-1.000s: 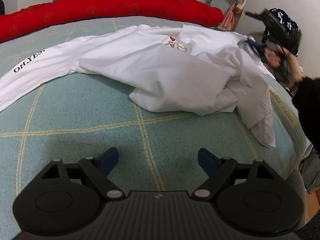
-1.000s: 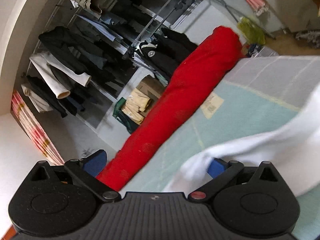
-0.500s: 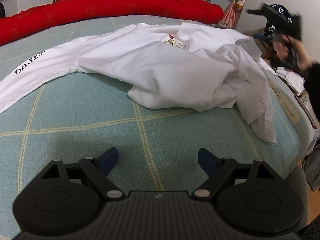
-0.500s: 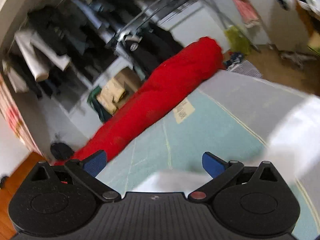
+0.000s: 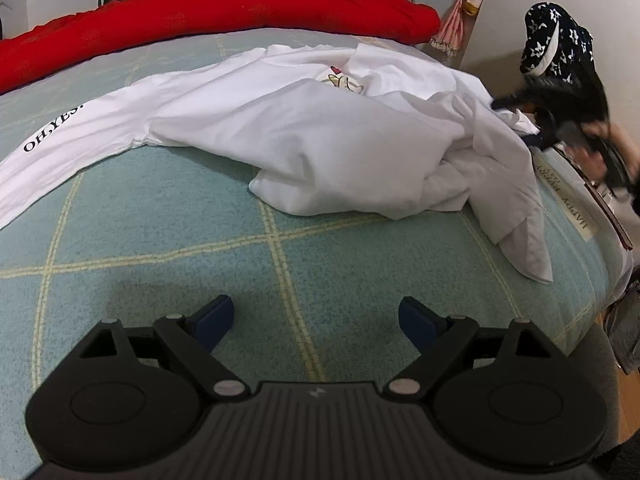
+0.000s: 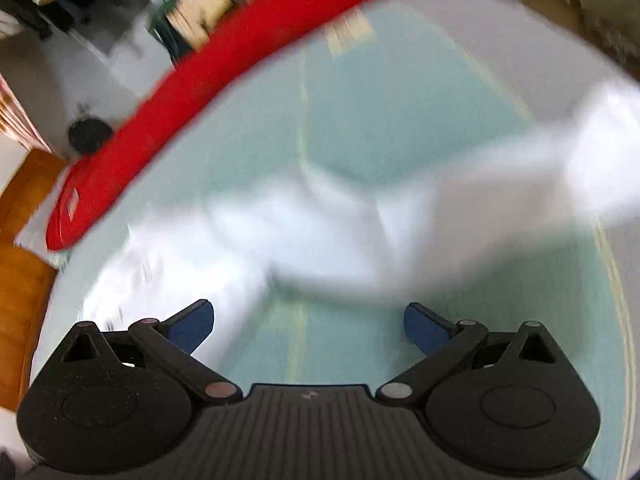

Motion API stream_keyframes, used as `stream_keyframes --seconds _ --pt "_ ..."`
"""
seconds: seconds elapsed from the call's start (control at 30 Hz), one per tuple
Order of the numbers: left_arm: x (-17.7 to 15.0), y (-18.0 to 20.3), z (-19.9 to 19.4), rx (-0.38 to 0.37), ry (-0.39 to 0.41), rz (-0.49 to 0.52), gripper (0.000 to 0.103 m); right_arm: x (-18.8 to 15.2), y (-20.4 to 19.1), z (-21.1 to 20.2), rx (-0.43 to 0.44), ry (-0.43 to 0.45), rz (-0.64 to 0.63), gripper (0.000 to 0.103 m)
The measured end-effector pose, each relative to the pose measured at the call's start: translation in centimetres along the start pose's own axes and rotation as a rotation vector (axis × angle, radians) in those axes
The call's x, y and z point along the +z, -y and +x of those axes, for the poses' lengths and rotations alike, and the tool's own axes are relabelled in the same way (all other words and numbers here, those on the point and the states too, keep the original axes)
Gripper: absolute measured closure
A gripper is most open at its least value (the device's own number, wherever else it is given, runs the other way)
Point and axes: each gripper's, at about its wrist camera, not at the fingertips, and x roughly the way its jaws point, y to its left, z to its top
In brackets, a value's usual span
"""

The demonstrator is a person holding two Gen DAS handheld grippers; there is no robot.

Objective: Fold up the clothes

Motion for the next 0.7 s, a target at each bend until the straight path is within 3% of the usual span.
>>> stream_keyframes --seconds 0.13,0.23,0.37,0.47,0.53,0.7 --pt "0.1 0.1 -0.2 0.003 0.001 0.000 0.013 -1.2 0.1 -1.6 0.006 0.033 -0.007 0.000" --pt "0.1 0.2 -0.2 0.010 -0.002 -0.003 0.013 1.3 -0.5 -2.0 0.024 0.130 -0.014 0.000" --pt "0.2 0.3 0.1 0.022 -0.012 0.005 0.013 4.5 0.5 -0.1 0.037 0.193 0.026 0.000" --pt "0.2 0.5 0.3 0.029 -0.016 0.010 0.013 6.0 1.7 2.7 -0.046 0.179 0.067 0.000" --pt "0.2 0.4 0.3 0.026 -0.015 0.011 0.013 5.7 2.7 3.8 -0.110 0.144 0.108 0.000" --pt "0.1 0.1 0.3 0.010 -0.013 0.017 0.013 1.2 4.0 0.6 -0.074 0.130 0.080 0.000"
